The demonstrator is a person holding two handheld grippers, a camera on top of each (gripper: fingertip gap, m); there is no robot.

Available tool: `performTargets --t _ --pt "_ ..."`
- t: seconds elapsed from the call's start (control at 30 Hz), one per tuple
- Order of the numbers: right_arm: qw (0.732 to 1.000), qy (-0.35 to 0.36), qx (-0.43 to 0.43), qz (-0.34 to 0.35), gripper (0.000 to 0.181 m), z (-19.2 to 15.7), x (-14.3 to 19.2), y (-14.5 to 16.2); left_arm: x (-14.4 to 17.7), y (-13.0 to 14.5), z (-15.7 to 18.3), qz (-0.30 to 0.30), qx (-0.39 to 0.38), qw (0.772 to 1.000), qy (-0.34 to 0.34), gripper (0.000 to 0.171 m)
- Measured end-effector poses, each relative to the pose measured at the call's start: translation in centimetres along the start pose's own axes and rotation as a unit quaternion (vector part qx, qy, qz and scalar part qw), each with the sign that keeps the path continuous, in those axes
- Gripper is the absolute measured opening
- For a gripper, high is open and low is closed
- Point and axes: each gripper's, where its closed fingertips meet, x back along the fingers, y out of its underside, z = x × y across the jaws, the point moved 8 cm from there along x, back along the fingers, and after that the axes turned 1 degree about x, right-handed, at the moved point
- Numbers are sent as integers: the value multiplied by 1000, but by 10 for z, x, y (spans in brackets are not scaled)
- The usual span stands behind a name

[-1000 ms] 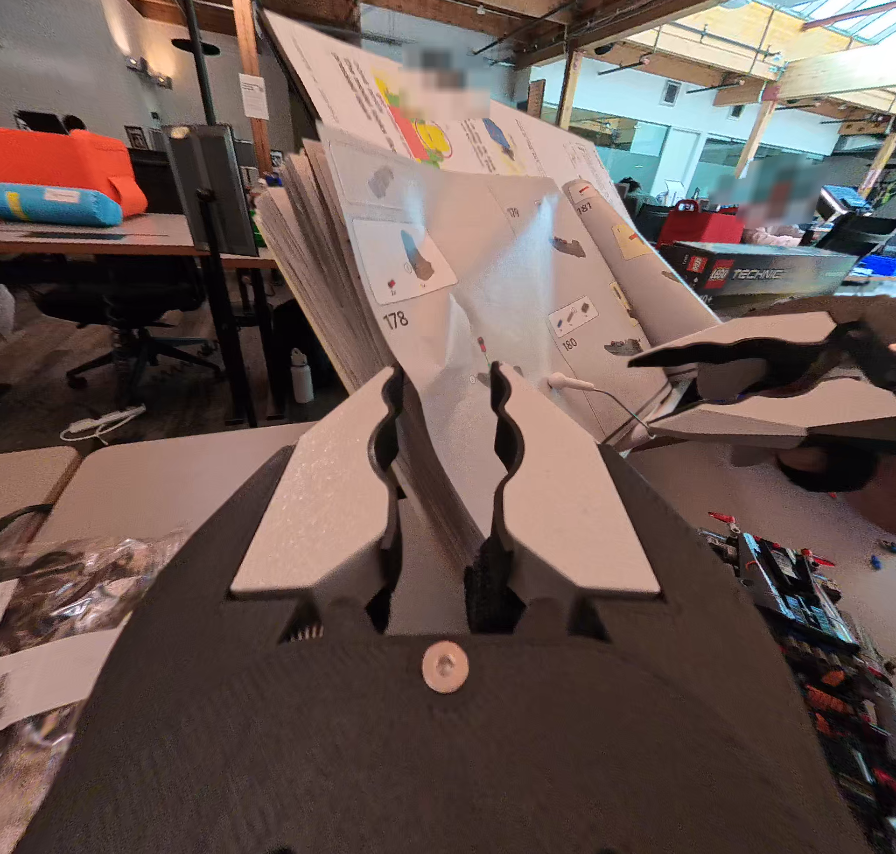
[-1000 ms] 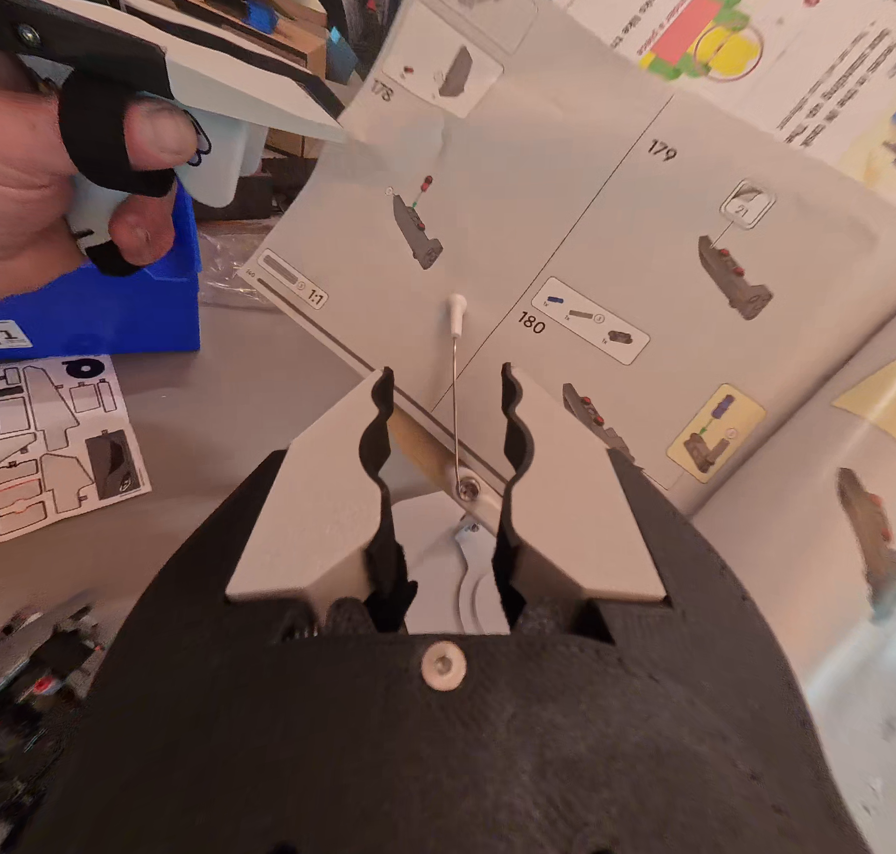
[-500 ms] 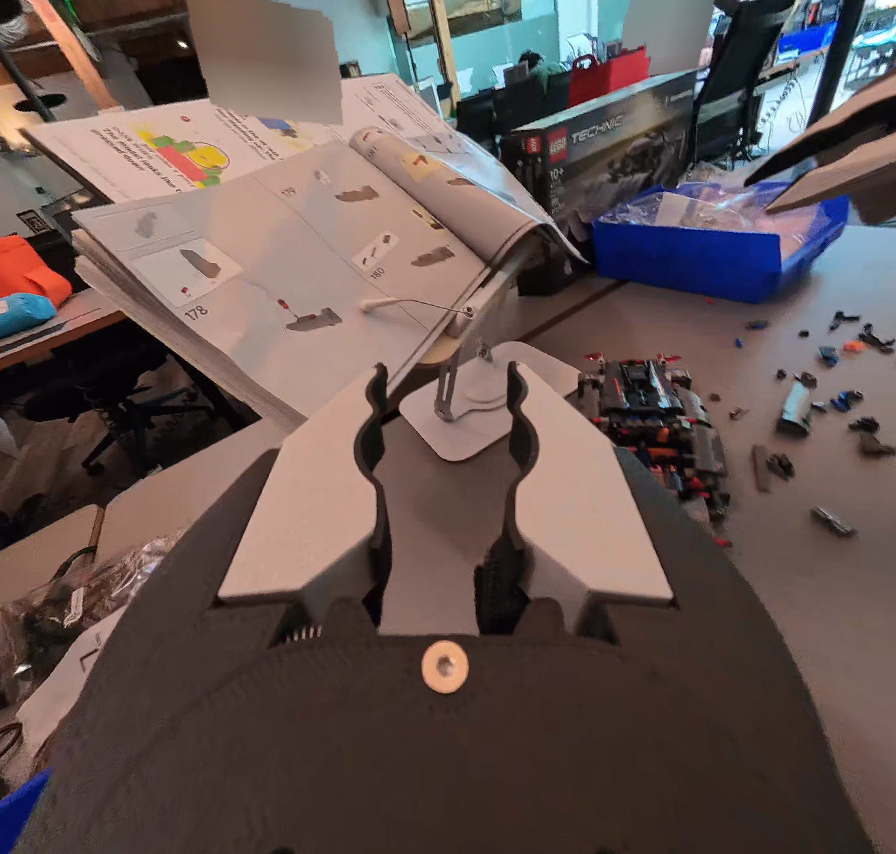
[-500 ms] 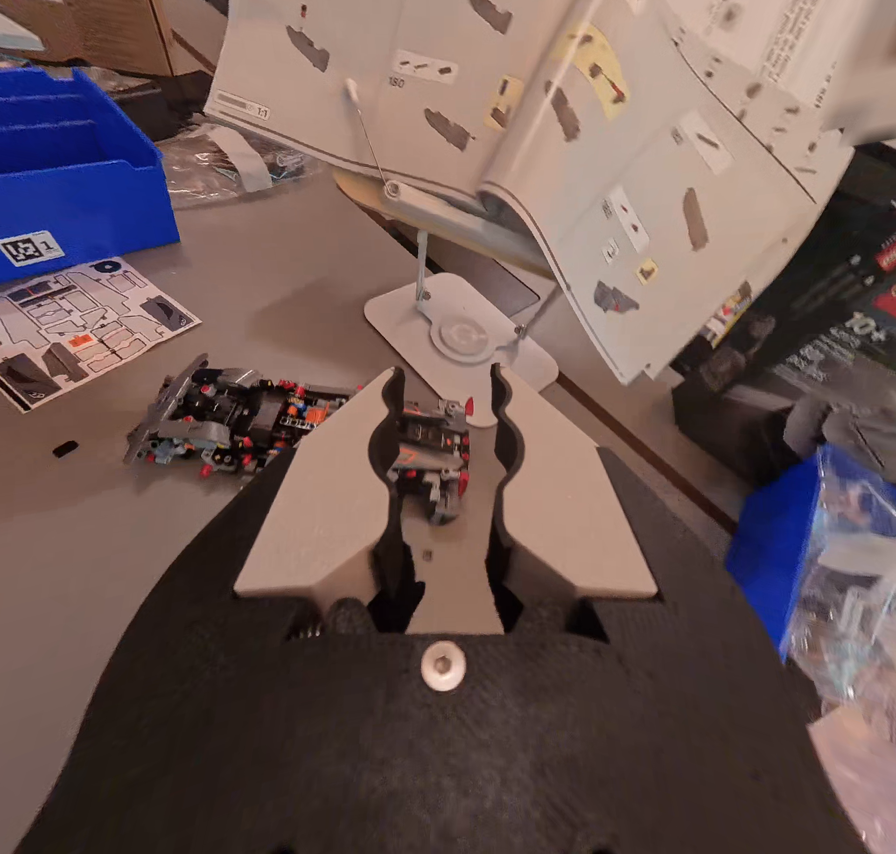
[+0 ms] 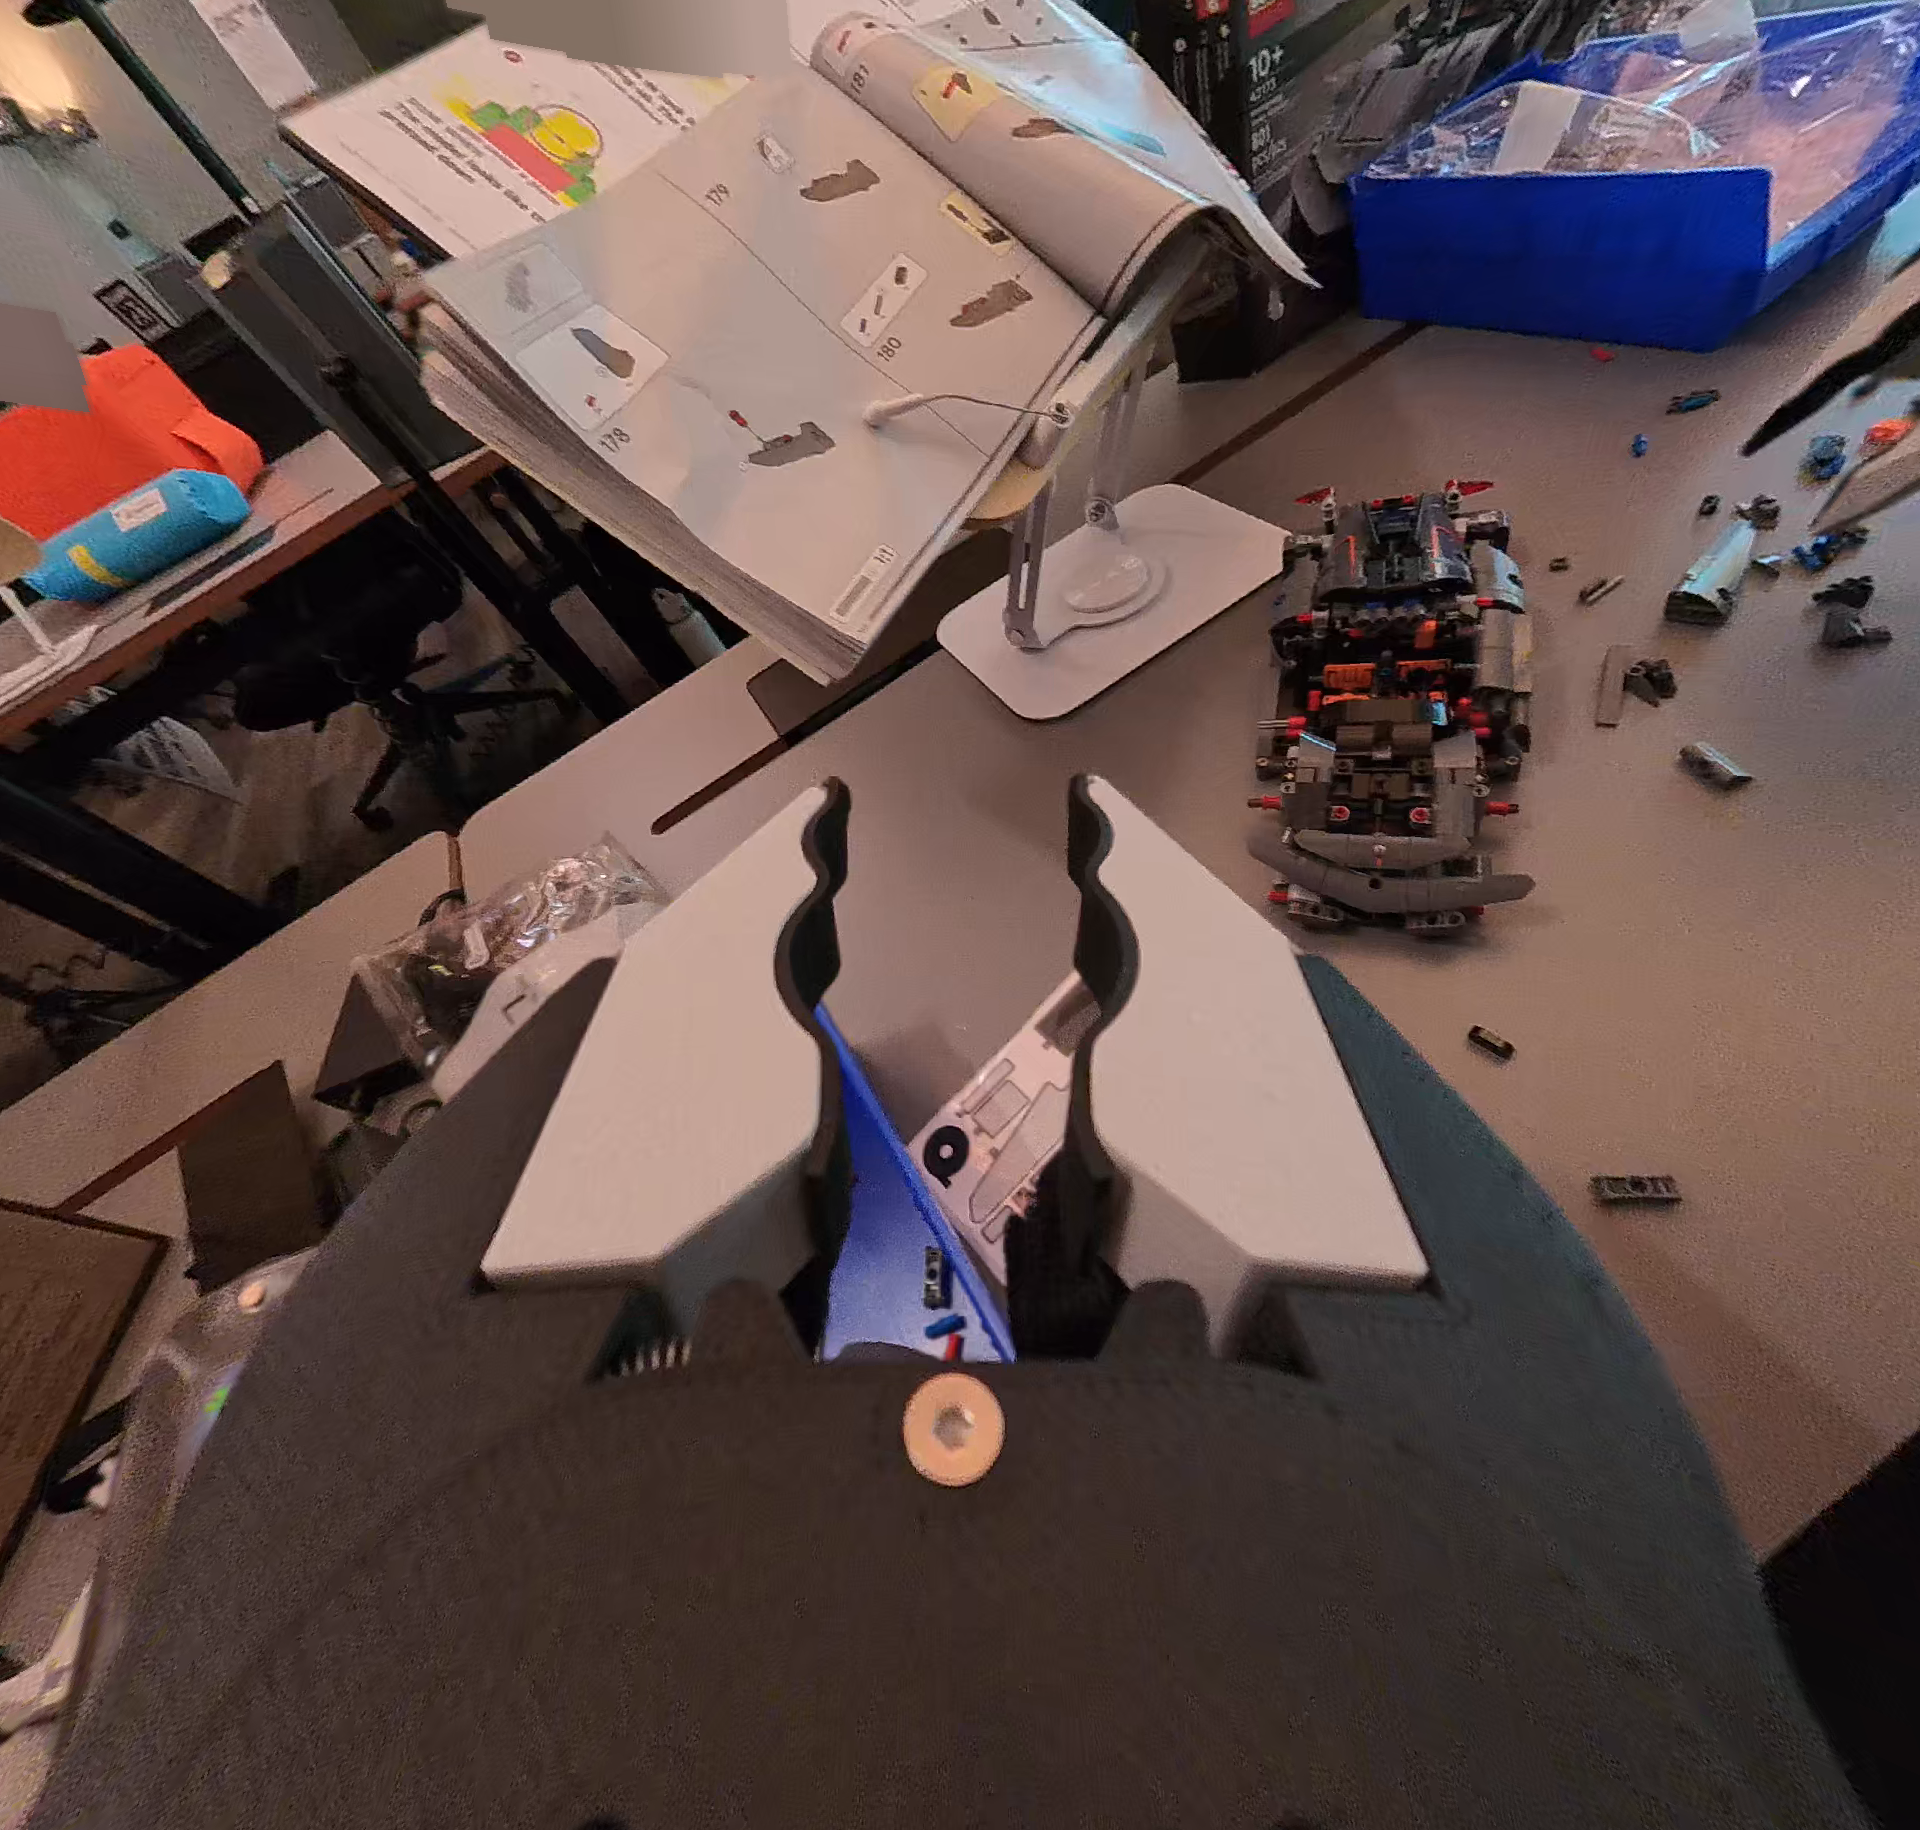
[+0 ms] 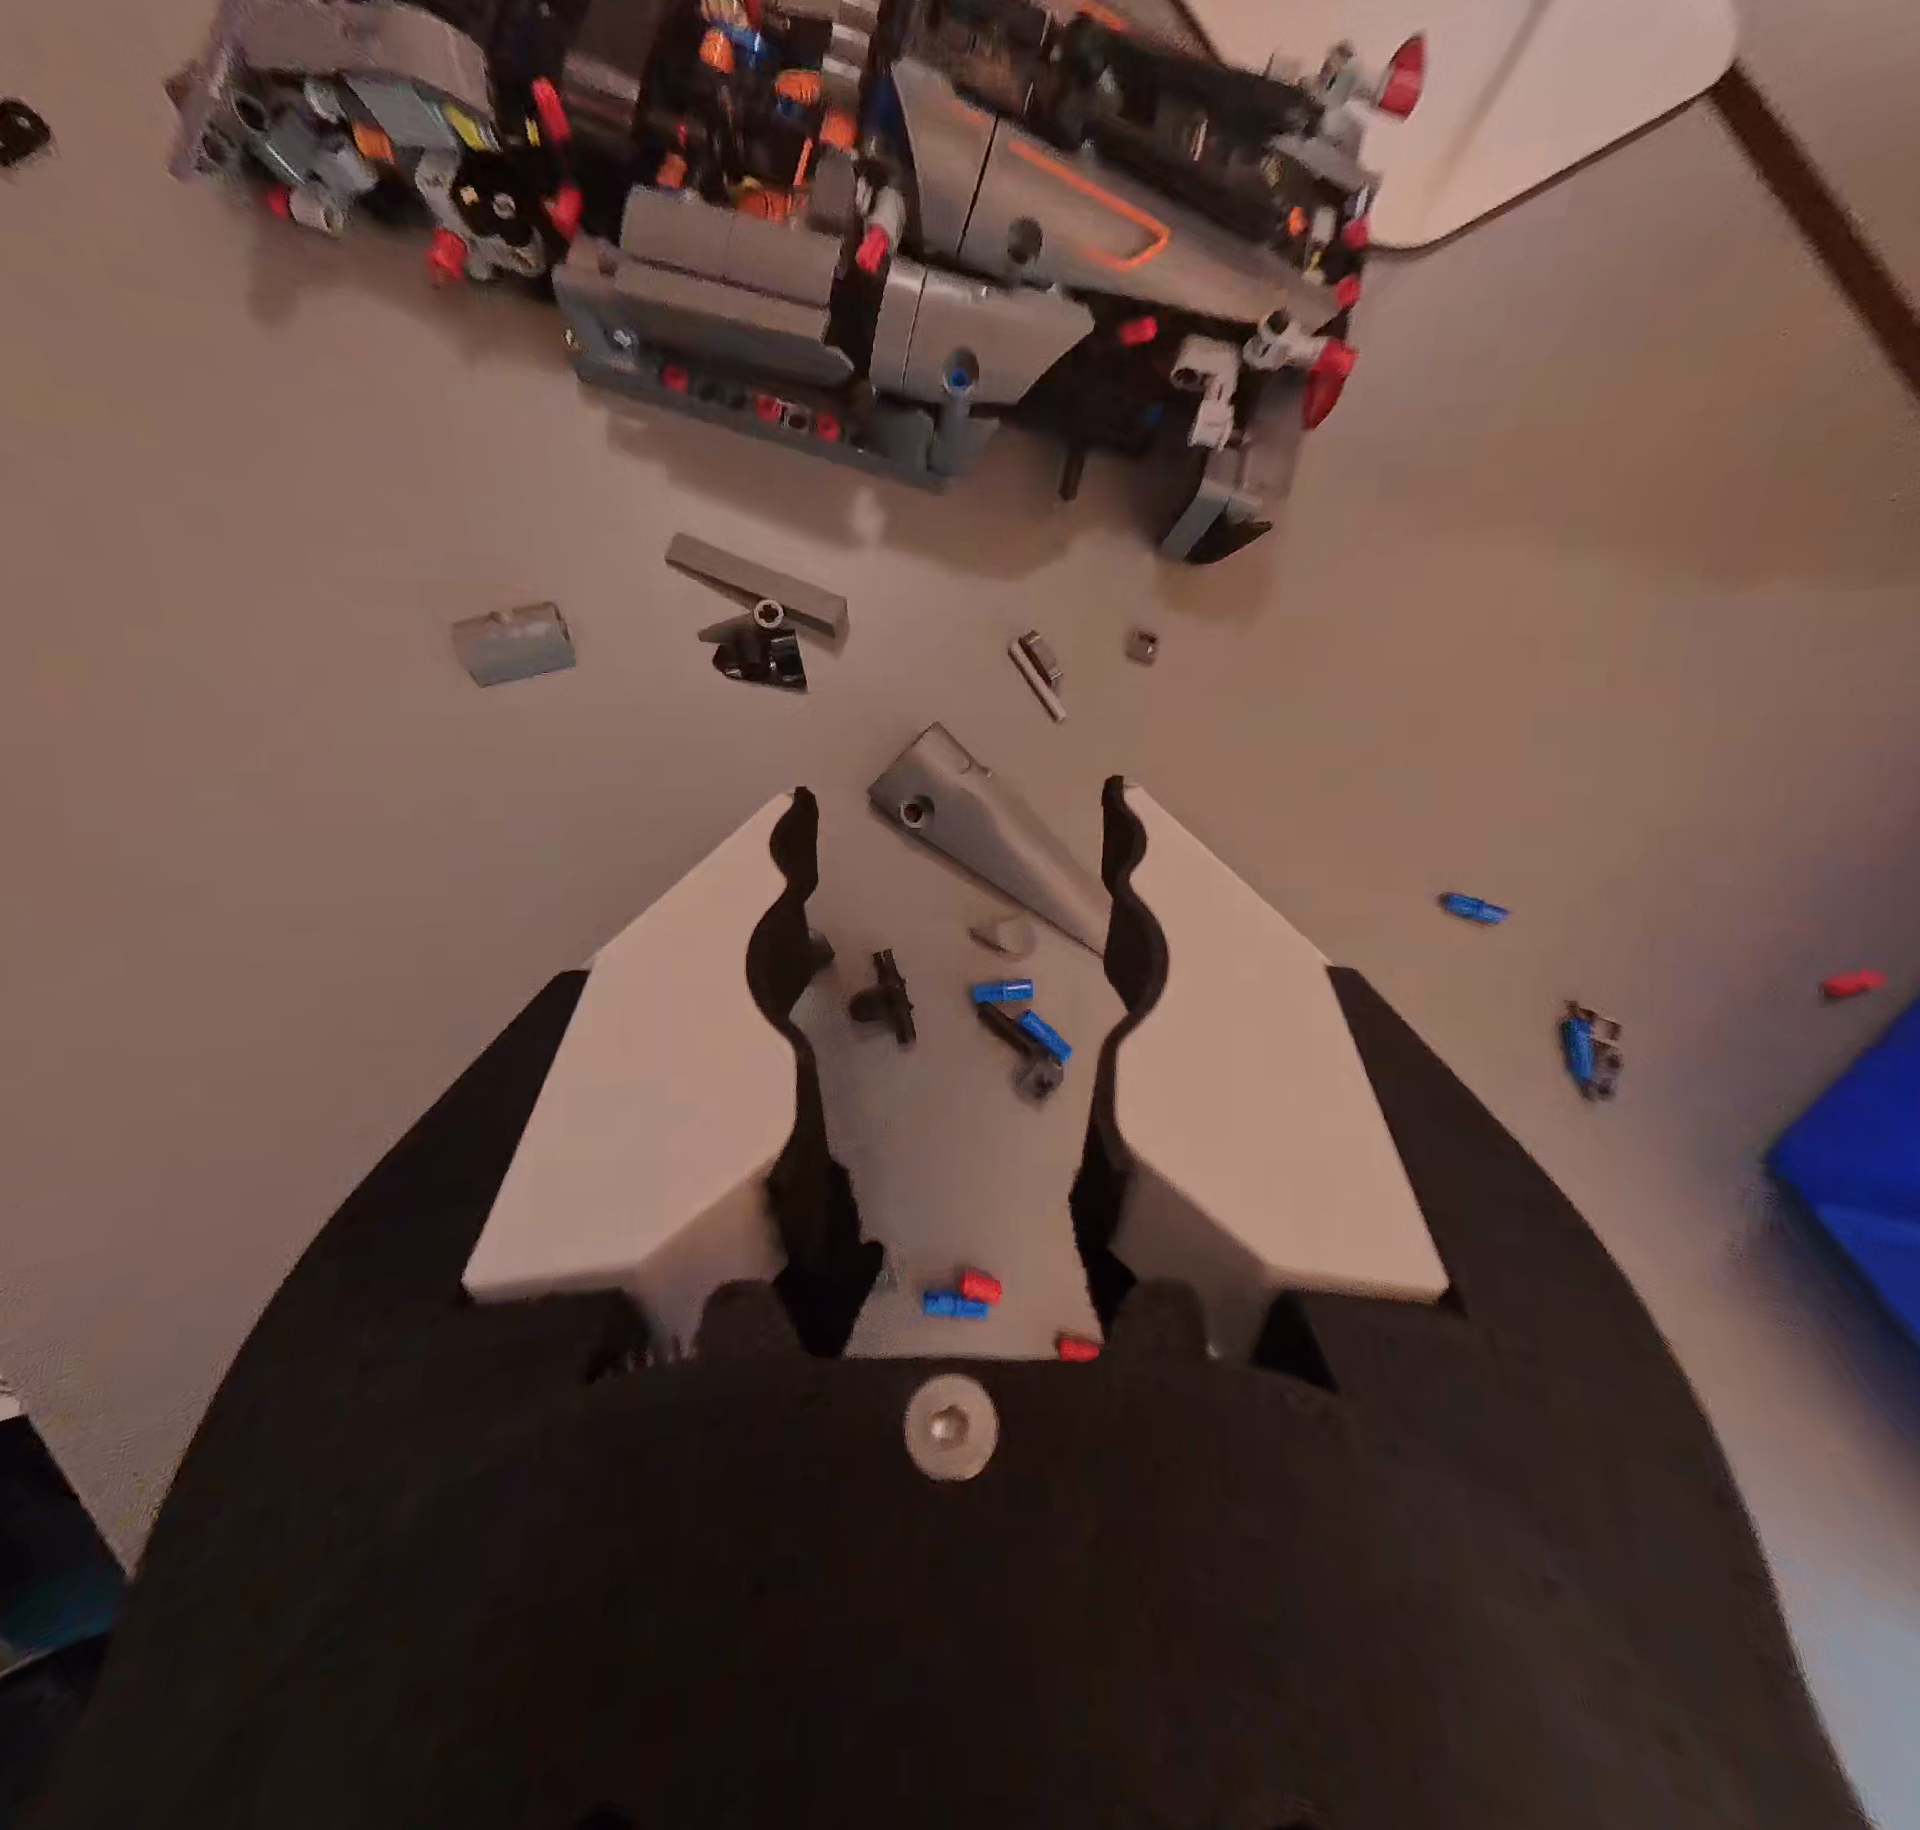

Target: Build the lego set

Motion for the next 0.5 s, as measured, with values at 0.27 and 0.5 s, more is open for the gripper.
performTargets --t 0.27,0.5 --pt "997 -64 2 -34 44 8 -41 20 -31 19 46 -30 -19 996 79 40" --pt "996 -87 15 -27 14 5 -54 17 -51 34 100 -41 1 986 161 34"
